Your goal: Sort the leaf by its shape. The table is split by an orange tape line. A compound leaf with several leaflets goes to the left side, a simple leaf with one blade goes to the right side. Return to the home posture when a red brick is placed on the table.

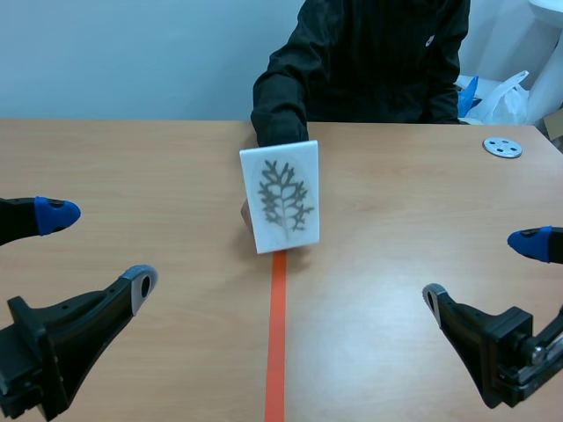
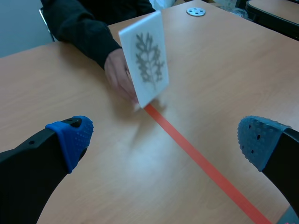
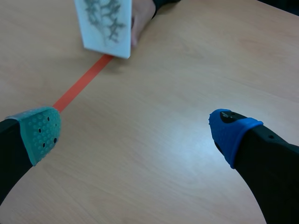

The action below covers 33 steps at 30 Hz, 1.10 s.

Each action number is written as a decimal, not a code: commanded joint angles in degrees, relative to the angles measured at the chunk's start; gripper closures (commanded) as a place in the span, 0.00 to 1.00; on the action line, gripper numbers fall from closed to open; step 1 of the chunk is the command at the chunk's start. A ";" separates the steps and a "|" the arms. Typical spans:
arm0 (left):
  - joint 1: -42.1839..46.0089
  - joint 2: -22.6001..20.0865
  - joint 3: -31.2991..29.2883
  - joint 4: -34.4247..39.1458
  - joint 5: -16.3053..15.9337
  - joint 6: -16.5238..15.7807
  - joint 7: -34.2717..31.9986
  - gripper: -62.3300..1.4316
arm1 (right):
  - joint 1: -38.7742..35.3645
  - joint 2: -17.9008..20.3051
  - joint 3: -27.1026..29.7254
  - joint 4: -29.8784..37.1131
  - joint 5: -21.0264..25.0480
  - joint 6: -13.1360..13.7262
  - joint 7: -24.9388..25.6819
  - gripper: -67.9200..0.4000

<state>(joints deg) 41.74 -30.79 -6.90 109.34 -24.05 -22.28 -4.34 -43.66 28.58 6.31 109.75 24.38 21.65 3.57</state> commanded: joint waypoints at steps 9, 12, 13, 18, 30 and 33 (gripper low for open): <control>0.00 0.24 0.07 0.98 -0.35 -0.22 -0.59 0.00 | 0.83 0.35 0.70 0.81 0.02 -0.22 0.59 0.00; 0.00 0.26 0.07 0.98 -0.35 -0.20 -0.59 0.00 | 0.98 0.48 0.70 0.81 0.02 -0.20 0.04 0.00; 0.00 0.26 0.07 0.98 -0.35 -0.20 -0.59 0.00 | 1.14 0.48 0.70 0.81 0.02 -0.15 -0.13 0.00; 0.00 0.26 0.07 0.98 -0.35 -0.42 -0.57 0.00 | 2.10 0.48 0.70 0.81 0.02 0.26 -1.09 0.00; 0.00 0.24 0.07 0.98 -0.35 -0.39 -0.59 0.00 | 5.68 0.46 0.33 0.79 0.04 1.14 -3.50 0.00; 0.00 0.24 0.07 0.98 -0.35 -0.37 -0.59 0.00 | 6.73 0.48 -0.42 0.79 0.07 1.11 -3.91 0.00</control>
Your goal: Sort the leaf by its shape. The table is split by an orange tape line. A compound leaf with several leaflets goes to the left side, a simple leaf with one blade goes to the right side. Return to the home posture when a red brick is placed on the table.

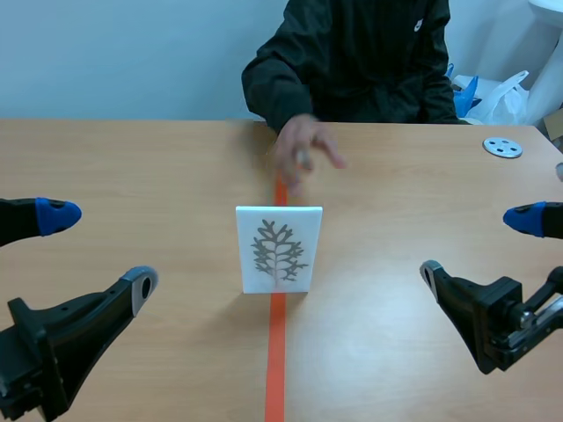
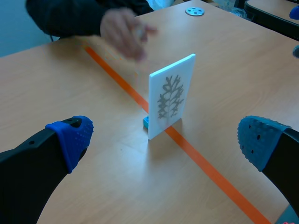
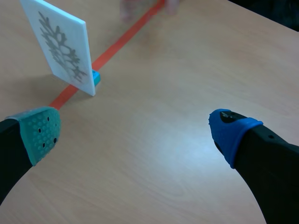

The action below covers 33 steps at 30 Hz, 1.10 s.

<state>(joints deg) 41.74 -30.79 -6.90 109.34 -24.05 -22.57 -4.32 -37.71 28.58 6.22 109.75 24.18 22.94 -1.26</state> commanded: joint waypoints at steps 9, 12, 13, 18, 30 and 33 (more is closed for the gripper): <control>0.00 0.24 0.07 0.98 -0.35 -0.09 -0.63 0.00 | 5.95 0.46 -5.68 -0.04 0.26 -0.17 -1.40 0.00; 0.00 0.24 0.07 0.98 -0.33 -0.09 -0.63 0.00 | 8.07 0.46 -8.00 -0.94 0.24 -0.17 -1.44 0.00; 0.00 0.24 0.07 0.98 -0.33 -0.09 -0.63 0.00 | 8.90 0.46 -8.76 -1.51 0.22 -0.17 -1.44 0.00; 0.00 0.24 0.07 0.98 -0.33 -0.09 -0.63 0.00 | 14.64 0.42 -12.83 -7.06 -0.52 -0.20 -1.33 0.00; 0.00 0.26 0.07 0.98 -0.33 -0.09 -0.63 0.00 | 30.99 -3.93 -24.72 -24.33 -4.35 -0.20 1.66 0.00; 0.00 0.26 0.07 0.98 -0.33 -0.09 -0.63 0.00 | 34.97 -5.81 -28.02 -29.64 -6.03 -0.15 3.06 0.00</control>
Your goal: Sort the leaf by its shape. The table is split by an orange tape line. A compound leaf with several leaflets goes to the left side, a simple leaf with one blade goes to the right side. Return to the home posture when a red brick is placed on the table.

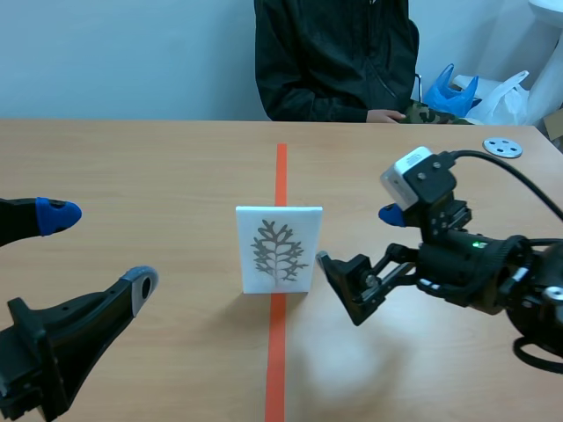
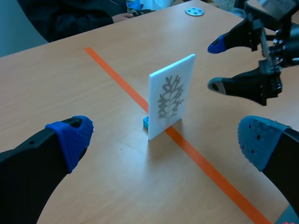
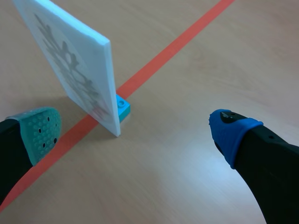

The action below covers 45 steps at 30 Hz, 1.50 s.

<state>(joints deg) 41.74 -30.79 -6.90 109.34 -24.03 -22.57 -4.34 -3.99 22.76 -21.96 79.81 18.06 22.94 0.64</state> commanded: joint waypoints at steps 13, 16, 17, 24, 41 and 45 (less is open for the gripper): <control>0.00 0.26 0.07 0.98 -0.35 -0.09 -0.59 0.00 | 11.37 -8.11 -10.05 -13.66 -7.41 0.66 5.29 0.00; 0.00 0.26 0.07 0.98 -0.35 -0.09 -0.59 0.00 | 11.43 -8.37 -11.02 -13.68 -7.48 0.66 5.31 0.11; 0.00 0.26 0.07 0.98 -0.35 -0.09 -0.59 0.00 | 11.43 -8.35 -11.15 -13.68 -7.50 0.66 5.31 0.15; 0.00 0.26 0.07 0.98 -0.35 -0.09 -0.59 0.00 | 11.30 -8.31 -11.13 -13.68 -7.61 0.66 5.25 0.42; 0.00 0.26 0.07 0.98 -0.35 -0.09 -0.59 0.00 | 11.30 -8.28 -11.13 -13.66 -7.61 0.68 4.81 0.88; 0.00 0.26 0.07 0.98 -0.35 -0.09 -0.59 0.00 | 11.30 -8.31 -11.13 -13.66 -7.61 0.68 4.83 0.93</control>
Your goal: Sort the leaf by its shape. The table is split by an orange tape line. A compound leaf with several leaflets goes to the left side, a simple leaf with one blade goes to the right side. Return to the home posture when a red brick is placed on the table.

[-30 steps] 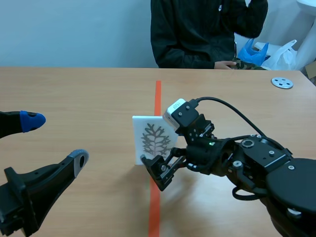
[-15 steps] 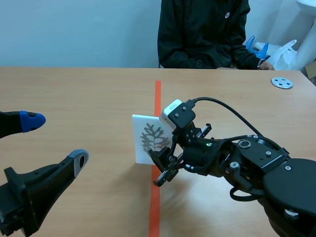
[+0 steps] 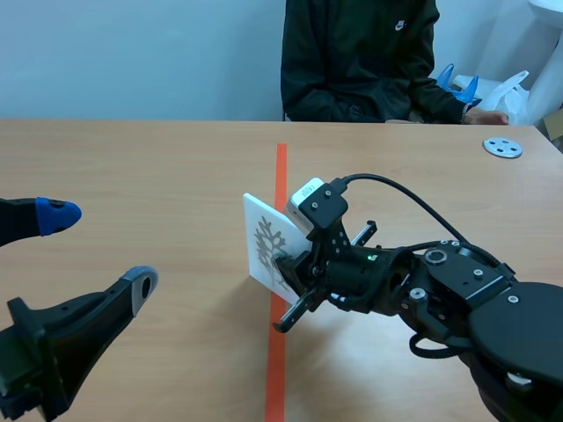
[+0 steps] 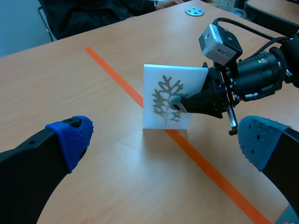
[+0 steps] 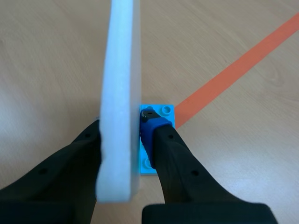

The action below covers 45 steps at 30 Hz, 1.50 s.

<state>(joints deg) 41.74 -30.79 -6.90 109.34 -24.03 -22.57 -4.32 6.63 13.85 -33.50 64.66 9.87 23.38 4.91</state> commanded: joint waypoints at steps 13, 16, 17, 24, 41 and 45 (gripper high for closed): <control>0.00 0.26 0.07 0.98 -0.35 -0.09 -0.61 0.00 | 0.48 1.09 2.54 6.49 0.85 0.59 0.39 0.97; 0.00 0.24 0.07 0.98 -0.35 -0.09 -0.59 0.00 | -0.33 1.07 5.42 10.16 1.16 0.70 -1.18 0.97; 0.00 0.24 0.07 0.98 -0.35 -0.09 -0.59 0.00 | -0.72 1.07 6.49 11.28 1.64 0.70 -1.86 0.97; 0.00 0.24 0.07 0.98 -0.35 -0.09 -0.59 0.00 | -3.50 1.25 17.51 18.88 8.55 0.68 -6.78 0.97; -0.02 0.24 0.07 0.98 -0.35 -0.09 -0.61 0.00 | -3.61 11.74 35.78 17.14 16.35 -5.20 -9.44 0.97; -0.02 0.24 0.07 0.98 -0.35 -0.09 -0.59 0.00 | -1.60 12.35 36.24 12.48 16.35 -5.90 -8.48 0.97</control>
<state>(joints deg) 41.74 -30.79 -6.90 109.34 -24.03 -22.57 -4.32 2.74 25.43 2.42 77.82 25.56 17.93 -4.78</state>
